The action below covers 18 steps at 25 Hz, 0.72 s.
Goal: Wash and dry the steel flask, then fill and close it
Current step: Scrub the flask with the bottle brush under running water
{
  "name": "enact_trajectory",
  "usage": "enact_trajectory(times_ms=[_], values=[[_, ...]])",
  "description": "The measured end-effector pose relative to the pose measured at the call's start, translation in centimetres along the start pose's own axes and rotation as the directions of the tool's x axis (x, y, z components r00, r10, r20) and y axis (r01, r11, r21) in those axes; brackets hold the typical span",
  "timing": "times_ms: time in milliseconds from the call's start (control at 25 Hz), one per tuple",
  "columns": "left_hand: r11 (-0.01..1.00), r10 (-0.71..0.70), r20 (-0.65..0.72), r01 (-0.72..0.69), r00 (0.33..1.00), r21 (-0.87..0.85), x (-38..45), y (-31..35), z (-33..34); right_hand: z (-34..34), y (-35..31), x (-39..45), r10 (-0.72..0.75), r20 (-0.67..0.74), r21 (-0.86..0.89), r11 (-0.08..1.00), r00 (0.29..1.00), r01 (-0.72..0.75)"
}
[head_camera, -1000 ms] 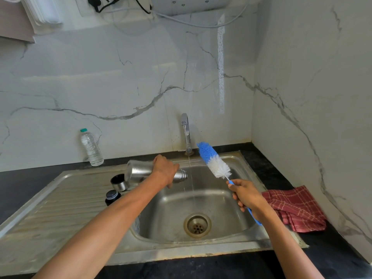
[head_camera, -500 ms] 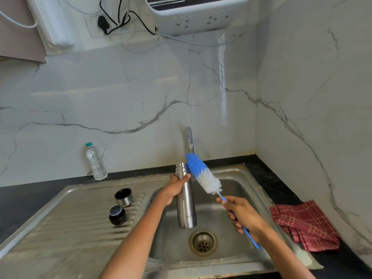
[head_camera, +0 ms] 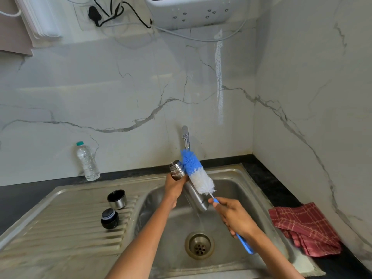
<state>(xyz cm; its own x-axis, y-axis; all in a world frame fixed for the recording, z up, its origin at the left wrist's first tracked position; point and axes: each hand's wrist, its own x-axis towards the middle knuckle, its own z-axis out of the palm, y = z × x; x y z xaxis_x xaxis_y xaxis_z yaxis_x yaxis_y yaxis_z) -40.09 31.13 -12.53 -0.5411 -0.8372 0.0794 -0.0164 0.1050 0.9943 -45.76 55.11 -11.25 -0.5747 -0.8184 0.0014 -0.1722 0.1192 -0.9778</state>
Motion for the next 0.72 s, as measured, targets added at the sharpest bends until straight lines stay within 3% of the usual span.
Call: enact_trajectory(times_ms=[240, 440, 560, 720], values=[[0.994, 0.014, 0.1, -0.025, 0.995, 0.11, 0.1, -0.3, 0.2, 0.2, 0.0, 2.4, -0.054, -0.079, -0.142, 0.989, 0.995, 0.043], [0.997, 0.015, 0.057, -0.019, 0.998, 0.074, 0.9, -0.2, -0.5, -0.5, 0.5, 0.5, -0.133, -0.036, -0.197, 0.973, 0.991, 0.123], [0.985, 0.045, 0.133, -0.066, 0.99, 0.158, 0.6, -0.4, -0.3, 0.0, 0.5, 1.5, -0.155, -0.079, -0.269, 0.954, 0.985, 0.129], [0.993, 0.076, 0.155, -0.089, 0.985, 0.081, 0.0, 0.0, 0.1, -0.1, 0.4, 2.4, -0.143, -0.117, -0.31, 0.945, 0.983, 0.1]])
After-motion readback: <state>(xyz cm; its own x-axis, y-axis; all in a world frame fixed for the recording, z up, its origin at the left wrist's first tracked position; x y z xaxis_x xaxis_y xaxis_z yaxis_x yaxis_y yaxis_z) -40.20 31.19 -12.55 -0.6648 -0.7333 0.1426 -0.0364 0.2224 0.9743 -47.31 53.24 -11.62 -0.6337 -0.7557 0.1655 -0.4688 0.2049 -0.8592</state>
